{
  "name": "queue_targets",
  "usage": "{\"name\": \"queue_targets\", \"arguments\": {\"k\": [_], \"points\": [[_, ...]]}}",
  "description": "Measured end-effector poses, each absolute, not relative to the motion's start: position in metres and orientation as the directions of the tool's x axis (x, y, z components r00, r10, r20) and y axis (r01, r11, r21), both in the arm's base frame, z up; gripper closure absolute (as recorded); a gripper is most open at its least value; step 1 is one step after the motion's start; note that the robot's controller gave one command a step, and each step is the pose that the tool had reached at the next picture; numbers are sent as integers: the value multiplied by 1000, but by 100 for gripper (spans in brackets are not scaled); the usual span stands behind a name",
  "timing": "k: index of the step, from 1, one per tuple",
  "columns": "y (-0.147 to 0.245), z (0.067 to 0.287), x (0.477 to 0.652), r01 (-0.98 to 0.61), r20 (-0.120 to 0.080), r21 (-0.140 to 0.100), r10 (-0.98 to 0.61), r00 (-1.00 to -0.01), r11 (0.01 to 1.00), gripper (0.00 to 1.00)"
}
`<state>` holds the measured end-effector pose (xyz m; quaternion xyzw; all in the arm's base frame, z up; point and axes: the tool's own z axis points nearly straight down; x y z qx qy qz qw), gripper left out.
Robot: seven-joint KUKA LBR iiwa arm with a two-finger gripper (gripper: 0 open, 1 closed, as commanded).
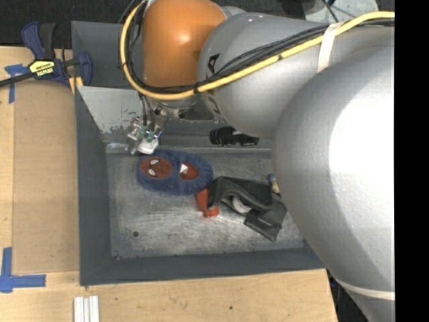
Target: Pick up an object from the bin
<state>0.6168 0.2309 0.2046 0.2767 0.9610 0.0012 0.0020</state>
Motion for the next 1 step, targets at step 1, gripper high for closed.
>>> {"name": "queue_targets", "arguments": {"k": [1], "points": [[169,342,616,271,-10,4,271,-963,963,100]]}}
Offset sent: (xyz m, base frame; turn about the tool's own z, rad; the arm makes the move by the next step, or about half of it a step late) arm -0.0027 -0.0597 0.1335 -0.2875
